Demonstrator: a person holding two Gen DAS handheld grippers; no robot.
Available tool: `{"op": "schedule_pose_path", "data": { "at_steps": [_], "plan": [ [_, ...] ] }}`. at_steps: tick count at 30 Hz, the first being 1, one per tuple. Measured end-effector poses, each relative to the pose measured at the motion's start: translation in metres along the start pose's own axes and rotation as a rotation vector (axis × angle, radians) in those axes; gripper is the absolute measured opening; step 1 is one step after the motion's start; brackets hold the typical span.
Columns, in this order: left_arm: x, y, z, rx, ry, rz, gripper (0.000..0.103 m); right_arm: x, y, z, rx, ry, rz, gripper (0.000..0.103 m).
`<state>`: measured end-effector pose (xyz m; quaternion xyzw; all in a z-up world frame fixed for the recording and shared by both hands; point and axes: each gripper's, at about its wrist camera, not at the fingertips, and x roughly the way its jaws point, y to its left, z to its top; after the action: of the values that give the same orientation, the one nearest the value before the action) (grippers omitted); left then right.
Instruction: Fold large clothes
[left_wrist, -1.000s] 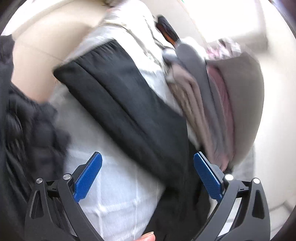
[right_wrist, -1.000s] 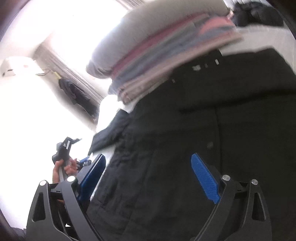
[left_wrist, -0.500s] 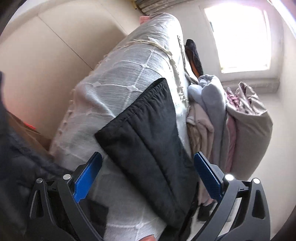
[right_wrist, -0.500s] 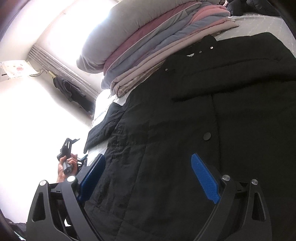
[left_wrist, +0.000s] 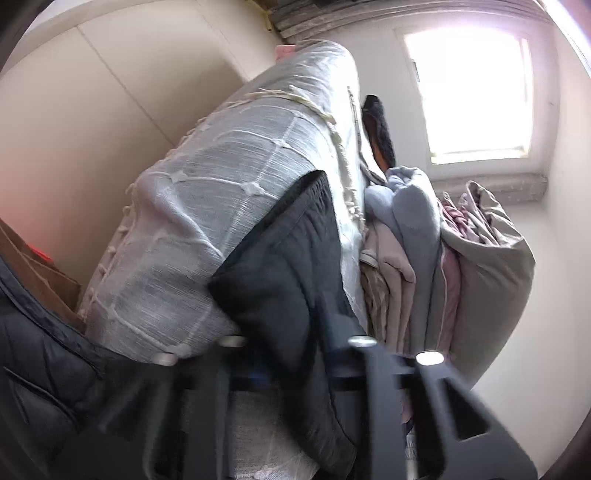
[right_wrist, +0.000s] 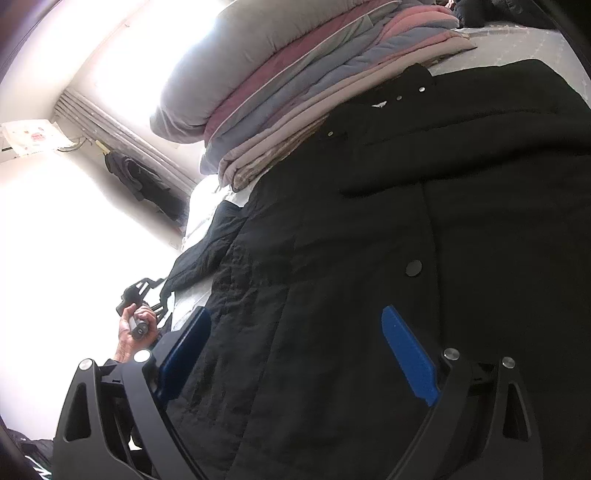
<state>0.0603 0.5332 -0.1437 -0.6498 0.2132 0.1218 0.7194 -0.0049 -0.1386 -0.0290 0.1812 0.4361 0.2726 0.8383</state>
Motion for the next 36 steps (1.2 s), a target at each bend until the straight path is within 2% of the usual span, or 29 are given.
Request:
{"op": "schedule_pose_path", "data": {
  "at_steps": [3, 5, 8, 11, 13, 16, 18, 19, 21, 22, 23, 25, 26, 27, 28, 30, 32, 35, 36],
  "plan": [
    [-0.008, -0.018, -0.007, 0.053, -0.041, -0.012, 0.008, -0.003, -0.001, 0.001, 0.004, -0.009, 0.0, 0.09],
    [-0.016, -0.043, -0.014, 0.125, -0.067, -0.035, 0.008, -0.006, -0.003, 0.002, 0.012, -0.021, 0.001, 0.09],
    [-0.032, -0.1, -0.041, 0.287, -0.097, -0.094, 0.008, -0.012, -0.009, 0.005, 0.037, -0.05, -0.011, 0.09],
    [-0.047, -0.173, -0.092, 0.469, -0.098, -0.184, 0.008, -0.022, -0.024, 0.009, 0.099, -0.076, -0.014, 0.09],
    [-0.05, -0.216, -0.135, 0.575, -0.077, -0.243, 0.008, -0.03, -0.036, 0.012, 0.157, -0.094, -0.003, 0.09],
    [-0.034, -0.275, -0.22, 0.731, 0.023, -0.312, 0.008, -0.045, -0.057, 0.015, 0.247, -0.125, 0.021, 0.09],
    [-0.009, -0.3, -0.289, 0.85, 0.109, -0.325, 0.008, -0.055, -0.071, 0.016, 0.306, -0.151, 0.037, 0.09],
    [0.011, -0.306, -0.33, 0.901, 0.176, -0.324, 0.008, -0.06, -0.078, 0.016, 0.335, -0.165, 0.042, 0.09],
    [0.046, -0.304, -0.397, 0.984, 0.283, -0.299, 0.01, -0.066, -0.092, 0.015, 0.388, -0.186, 0.049, 0.09],
    [0.062, -0.3, -0.424, 1.032, 0.324, -0.268, 0.016, -0.069, -0.099, 0.015, 0.417, -0.192, 0.054, 0.09],
    [0.086, -0.291, -0.463, 1.1, 0.395, -0.205, 0.019, -0.07, -0.107, 0.014, 0.441, -0.197, 0.058, 0.09],
    [0.125, -0.267, -0.52, 1.199, 0.522, -0.061, 0.036, -0.07, -0.119, 0.011, 0.496, -0.196, 0.062, 0.09],
    [0.143, -0.253, -0.547, 1.261, 0.585, 0.039, 0.037, -0.069, -0.125, 0.009, 0.529, -0.195, 0.079, 0.09],
    [0.152, -0.242, -0.566, 1.322, 0.606, 0.112, 0.041, -0.069, -0.129, 0.008, 0.55, -0.194, 0.095, 0.09],
    [0.148, -0.236, -0.583, 1.407, 0.563, 0.134, 0.05, -0.07, -0.133, 0.006, 0.575, -0.195, 0.113, 0.09],
    [0.133, -0.238, -0.594, 1.478, 0.541, 0.1, 0.057, -0.073, -0.134, 0.005, 0.588, -0.205, 0.131, 0.09],
    [0.113, -0.244, -0.589, 1.491, 0.563, 0.048, 0.057, -0.078, -0.133, 0.007, 0.583, -0.214, 0.144, 0.09],
    [0.076, -0.258, -0.559, 1.455, 0.537, -0.031, 0.062, -0.077, -0.127, 0.005, 0.586, -0.212, 0.154, 0.09],
    [0.064, -0.262, -0.546, 1.421, 0.526, -0.053, 0.068, -0.075, -0.126, 0.007, 0.589, -0.208, 0.157, 0.09]
  ]
}}
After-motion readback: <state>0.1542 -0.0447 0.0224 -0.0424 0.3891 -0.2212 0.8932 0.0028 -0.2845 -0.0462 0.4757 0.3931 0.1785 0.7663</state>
